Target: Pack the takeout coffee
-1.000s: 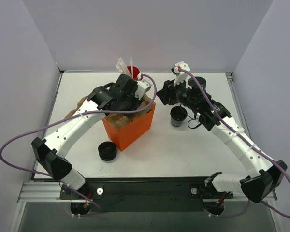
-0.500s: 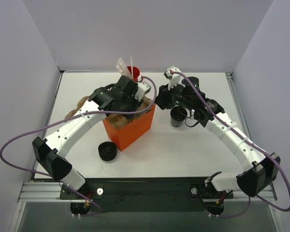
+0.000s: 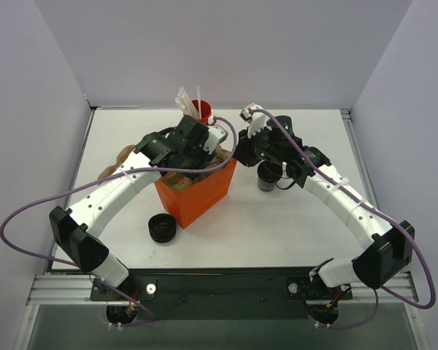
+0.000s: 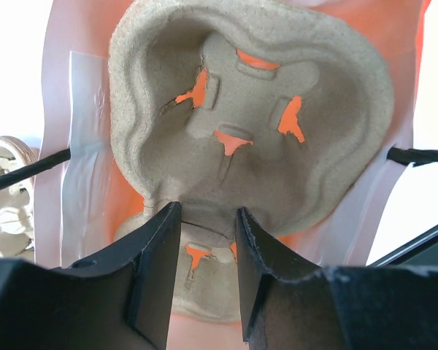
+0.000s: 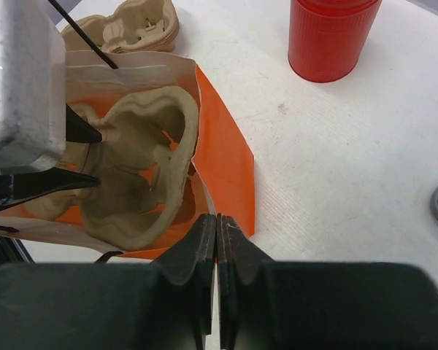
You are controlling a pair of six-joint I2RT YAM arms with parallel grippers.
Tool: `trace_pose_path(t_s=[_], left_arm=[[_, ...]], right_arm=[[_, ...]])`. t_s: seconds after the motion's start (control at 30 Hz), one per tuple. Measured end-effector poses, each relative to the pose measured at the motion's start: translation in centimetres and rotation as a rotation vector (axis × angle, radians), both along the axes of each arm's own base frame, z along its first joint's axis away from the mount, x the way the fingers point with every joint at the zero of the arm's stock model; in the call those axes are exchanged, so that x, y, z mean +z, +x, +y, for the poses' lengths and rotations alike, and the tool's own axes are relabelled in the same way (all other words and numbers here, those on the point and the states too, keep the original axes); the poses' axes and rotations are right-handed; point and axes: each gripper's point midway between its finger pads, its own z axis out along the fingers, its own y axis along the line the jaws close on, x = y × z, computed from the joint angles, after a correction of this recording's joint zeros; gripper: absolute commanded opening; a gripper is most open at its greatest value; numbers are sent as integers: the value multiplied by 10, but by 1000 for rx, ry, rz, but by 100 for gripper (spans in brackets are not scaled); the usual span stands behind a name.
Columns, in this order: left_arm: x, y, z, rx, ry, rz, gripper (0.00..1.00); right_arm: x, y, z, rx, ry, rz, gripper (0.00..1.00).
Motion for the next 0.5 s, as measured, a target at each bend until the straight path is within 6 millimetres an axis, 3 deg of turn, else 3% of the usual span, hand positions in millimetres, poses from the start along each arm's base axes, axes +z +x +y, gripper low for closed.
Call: trace_pose_path(t_s=[0.5], left_arm=[[-10, -2, 7, 13, 39, 14, 22]], right_arm=[[2, -18, 16, -67, -61, -40, 0]])
